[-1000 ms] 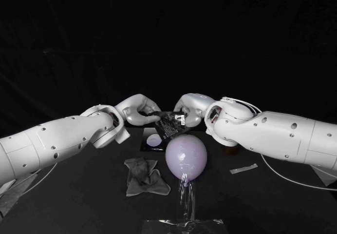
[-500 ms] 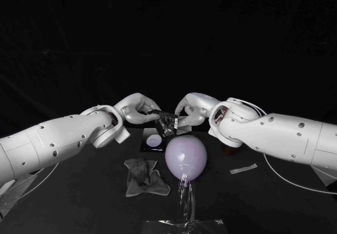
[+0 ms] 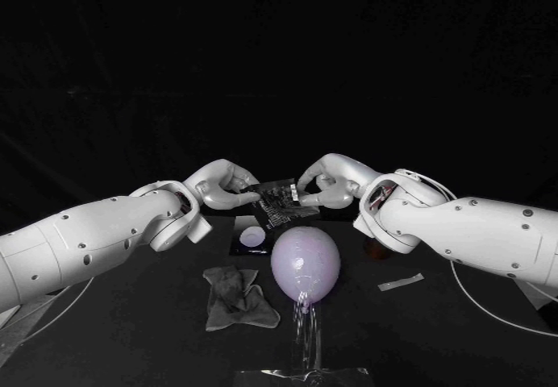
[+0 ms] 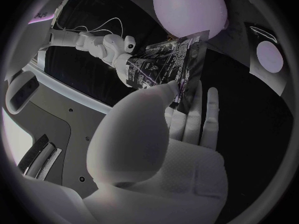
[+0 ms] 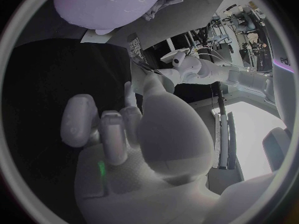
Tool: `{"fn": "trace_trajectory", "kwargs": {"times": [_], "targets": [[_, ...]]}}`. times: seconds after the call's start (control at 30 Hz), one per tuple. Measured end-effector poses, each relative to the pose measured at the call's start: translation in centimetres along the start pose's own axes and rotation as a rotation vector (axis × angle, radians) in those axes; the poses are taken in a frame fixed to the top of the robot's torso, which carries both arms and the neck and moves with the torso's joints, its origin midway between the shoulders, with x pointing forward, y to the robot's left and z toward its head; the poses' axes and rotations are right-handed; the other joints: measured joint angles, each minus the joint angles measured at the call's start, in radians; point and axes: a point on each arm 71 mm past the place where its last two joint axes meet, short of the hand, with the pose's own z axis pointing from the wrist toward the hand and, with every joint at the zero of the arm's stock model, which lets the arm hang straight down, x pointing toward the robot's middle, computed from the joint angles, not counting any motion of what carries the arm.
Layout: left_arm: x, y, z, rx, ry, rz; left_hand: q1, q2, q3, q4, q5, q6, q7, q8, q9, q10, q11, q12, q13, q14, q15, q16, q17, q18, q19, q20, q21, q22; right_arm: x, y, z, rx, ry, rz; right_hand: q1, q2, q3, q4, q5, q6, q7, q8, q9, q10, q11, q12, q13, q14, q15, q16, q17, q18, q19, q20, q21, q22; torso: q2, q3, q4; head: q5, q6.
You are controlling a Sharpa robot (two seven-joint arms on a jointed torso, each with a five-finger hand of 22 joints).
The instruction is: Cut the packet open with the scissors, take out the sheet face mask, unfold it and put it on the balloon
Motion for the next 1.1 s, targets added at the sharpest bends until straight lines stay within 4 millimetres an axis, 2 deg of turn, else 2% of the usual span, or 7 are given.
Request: {"fn": "trace_trajectory", "kwargs": {"times": [0.23,0.43,0.6,0.83,0.93,1.03,1.1], "targets": [[0.0,0.7,-0.4,-0.021,-0.028,-0.068,-0.002,0.002,0.0,0.0,-0.001,-0.002,-0.002,0.004,0.0,0.0,0.0,0.0,0.0,0.0,0.0,0.0,0.001,0.0,0.0,0.0,0.0,0.001,-0.1,-0.1,-1.2,0.0,-0.006,0.038,0.019,0.007,0.096,-0.019,0.011,0.032,-0.029,0.001,-0.009,-0.006,-0.007,0.016,0.002,-0.001,-0.002,-0.002,0.001,0.0,0.013,-0.006,0.041,0.0,0.001,-0.0008,0.0009,-0.005,0.005],[0.1,0.9,-0.5,-0.028,-0.045,-0.118,-0.005,0.005,0.003,-0.003,-0.002,-0.005,-0.002,0.004,0.0,-0.002,0.002,-0.003,0.0,0.0,0.0,0.0,0.001,0.0,0.0,0.0,0.0,0.001,0.4,-0.2,-1.6,0.005,-0.007,0.073,0.07,0.012,0.298,-0.084,-0.001,0.063,-0.035,0.033,-0.001,-0.012,-0.013,0.063,0.002,-0.005,-0.013,0.006,0.001,-0.002,0.033,-0.025,0.086,0.0,0.001,-0.0008,0.0017,-0.005,0.006],[0.2,0.8,-0.5,-0.029,-0.054,-0.147,-0.005,0.005,0.003,-0.003,-0.002,-0.006,-0.002,0.004,0.0,-0.002,0.002,-0.003,-0.001,0.0,0.0,0.0,0.001,0.0,0.0,0.0,0.004,0.002,0.6,-0.1,-1.5,0.011,-0.025,0.096,0.069,0.012,0.487,-0.124,-0.01,0.053,-0.035,0.041,0.002,-0.012,-0.013,0.077,-0.009,-0.001,-0.017,0.006,0.001,-0.007,0.037,-0.022,0.1,0.0,0.001,-0.0009,0.0024,-0.007,0.005],[0.4,0.7,-0.5,-0.028,-0.064,-0.172,-0.005,0.005,0.009,-0.009,-0.002,-0.017,0.01,0.004,0.013,-0.009,0.009,-0.009,0.0,-0.012,0.011,-0.006,0.001,0.0,-0.013,-0.001,0.004,0.004,0.6,0.0,-1.3,0.029,-0.062,0.109,-0.043,-0.036,0.639,-0.173,-0.004,0.058,-0.048,0.065,0.004,0.008,-0.036,0.09,-0.011,0.006,-0.028,0.006,0.0,-0.007,0.04,-0.025,0.105,0.0,0.001,-0.0012,0.0028,-0.007,0.003],[0.3,0.7,-0.4,-0.03,-0.076,-0.176,-0.038,-0.018,0.012,-0.012,-0.001,-0.054,0.046,-0.016,0.066,-0.075,0.033,-0.018,-0.011,-0.06,0.032,-0.031,-0.007,-0.001,-0.041,0.011,-0.005,0.0,0.6,0.1,-1.2,0.04,-0.075,0.114,-0.076,-0.046,0.675,-0.189,-0.004,0.053,-0.047,0.079,0.005,0.008,-0.036,0.094,-0.007,0.006,-0.028,0.006,0.0,-0.007,0.04,-0.025,0.105,0.0,0.0,-0.001,0.0023,-0.006,0.003],[0.0,0.9,-0.4,-0.04,-0.098,-0.171,-0.116,-0.101,-0.043,0.021,0.004,-0.149,0.067,-0.076,0.046,-0.152,0.068,-0.019,-0.014,-0.108,0.057,-0.049,-0.013,-0.017,-0.073,0.015,-0.038,-0.02,0.7,0.1,-1.0,0.056,-0.084,0.116,-0.089,-0.046,0.687,-0.2,-0.004,0.05,-0.047,0.088,0.005,0.007,-0.037,0.095,-0.007,0.006,-0.028,0.006,0.0,-0.007,0.04,-0.025,0.105,0.0,0.0,-0.0008,0.0019,-0.006,0.005],[-0.3,1.2,-0.4,-0.051,-0.117,-0.163,-0.145,-0.132,-0.081,0.038,0.004,-0.204,0.06,-0.106,0.029,-0.196,0.081,-0.017,-0.014,-0.145,0.071,-0.058,-0.017,-0.034,-0.097,0.017,-0.067,-0.036,0.7,0.0,-0.9,0.069,-0.089,0.114,-0.099,-0.046,0.698,-0.204,-0.004,0.05,-0.047,0.088,0.005,0.007,-0.037,0.095,-0.007,0.006,-0.028,0.006,0.0,-0.007,0.04,-0.025,0.105,0.0,0.0,-0.0005,0.0014,-0.006,0.006]]}}
